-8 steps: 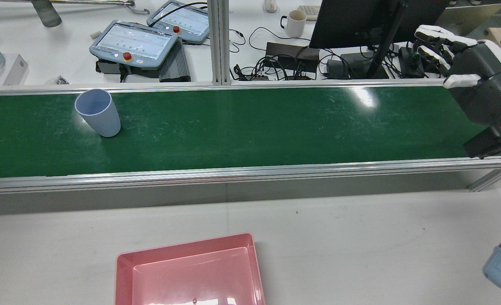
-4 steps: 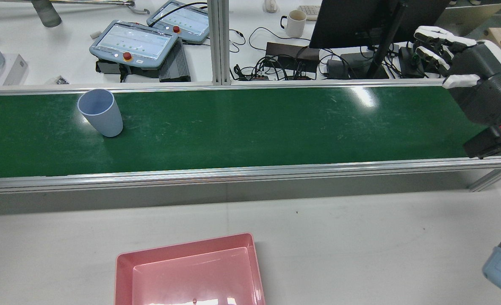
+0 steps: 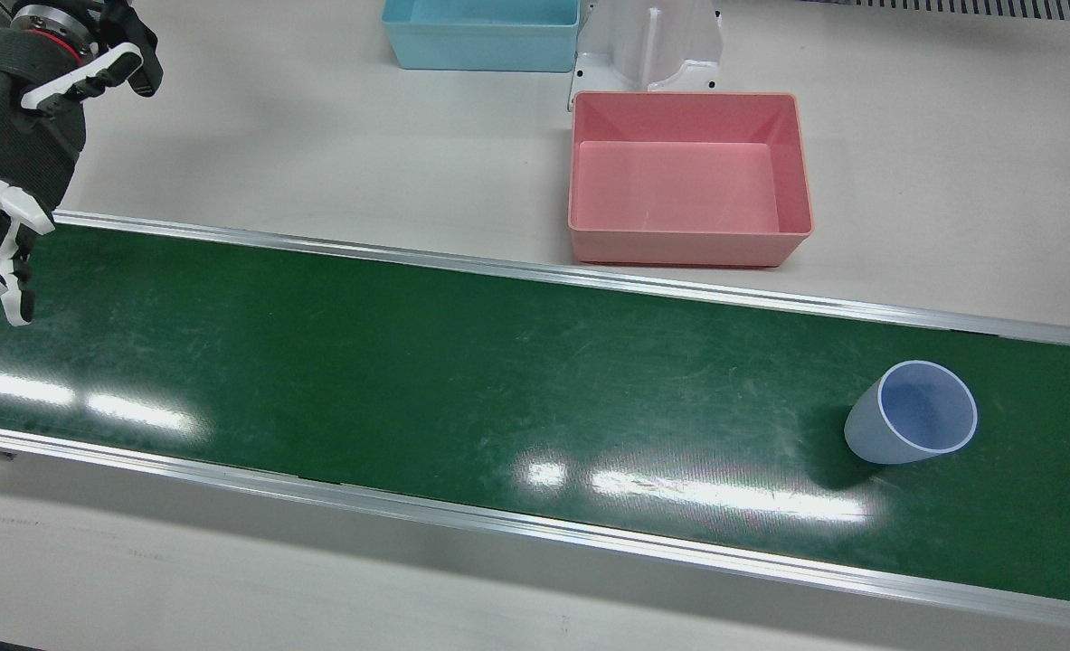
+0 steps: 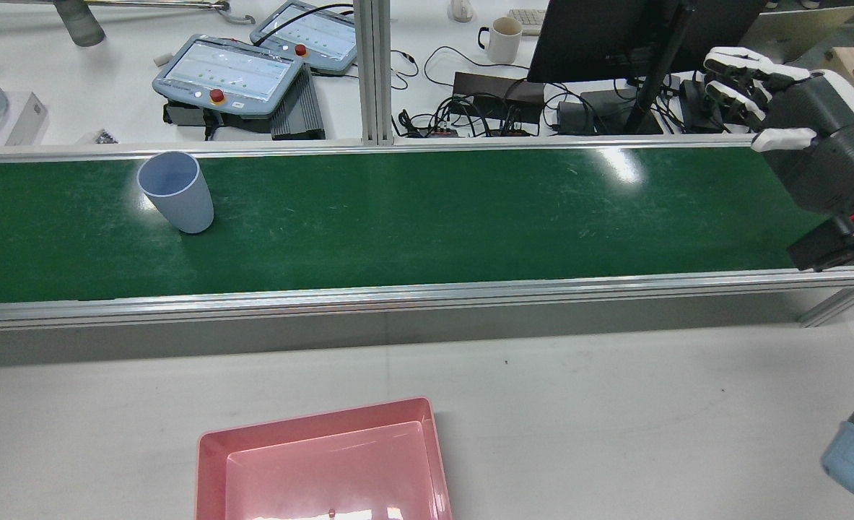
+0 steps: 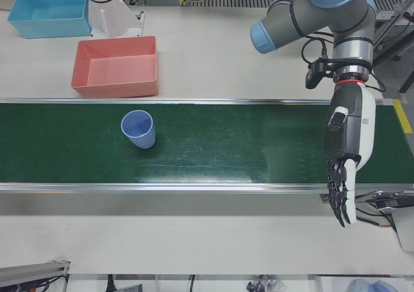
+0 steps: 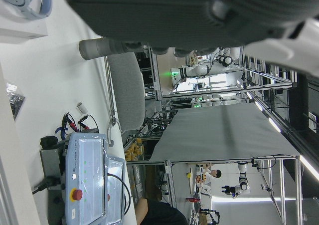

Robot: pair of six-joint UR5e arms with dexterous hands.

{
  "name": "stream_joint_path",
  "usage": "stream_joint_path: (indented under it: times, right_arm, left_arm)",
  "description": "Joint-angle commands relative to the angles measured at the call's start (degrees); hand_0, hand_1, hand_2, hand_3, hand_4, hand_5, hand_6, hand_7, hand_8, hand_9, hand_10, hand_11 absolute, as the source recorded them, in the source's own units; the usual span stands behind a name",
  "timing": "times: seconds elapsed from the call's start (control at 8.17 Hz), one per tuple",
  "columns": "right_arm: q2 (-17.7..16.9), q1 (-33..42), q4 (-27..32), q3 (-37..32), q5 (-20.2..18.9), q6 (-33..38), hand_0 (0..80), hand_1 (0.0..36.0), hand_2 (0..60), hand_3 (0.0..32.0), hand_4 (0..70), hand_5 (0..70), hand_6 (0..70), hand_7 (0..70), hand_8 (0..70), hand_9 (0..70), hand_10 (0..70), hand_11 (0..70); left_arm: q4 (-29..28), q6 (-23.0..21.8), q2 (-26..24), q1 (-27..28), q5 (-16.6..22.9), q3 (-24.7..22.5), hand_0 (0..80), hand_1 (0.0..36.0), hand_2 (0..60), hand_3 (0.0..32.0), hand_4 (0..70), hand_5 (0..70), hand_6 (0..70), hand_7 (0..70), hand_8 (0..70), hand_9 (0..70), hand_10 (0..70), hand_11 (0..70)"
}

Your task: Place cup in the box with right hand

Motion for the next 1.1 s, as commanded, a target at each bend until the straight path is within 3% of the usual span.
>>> stream_joint_path:
  times: [0.0,0.98]
  right_arm:
    - [-0.05,0.0,0.0,-0.1,0.0,-0.01,48.8,2.7,0.0,6.8,30.4,3.3,6.0,32.3,2.6,9.3,8.7,13.5]
    - [-0.14,0.09,0.0,-0.1,0.0,-0.01,48.9,2.8,0.0,7.8,30.2,3.3,5.6,30.2,2.0,8.5,9.1,14.1]
  left_arm:
    - [0.0,-0.05,-0.07,0.0,0.0,0.0,0.0,0.0,0.0,0.0,0.0,0.0,0.0,0.0,0.0,0.0,0.0,0.0]
    - [0.0,0.04,0.01,0.0,0.0,0.0,0.0,0.0,0.0,0.0,0.0,0.0,0.0,0.0,0.0,0.0,0.0,0.0]
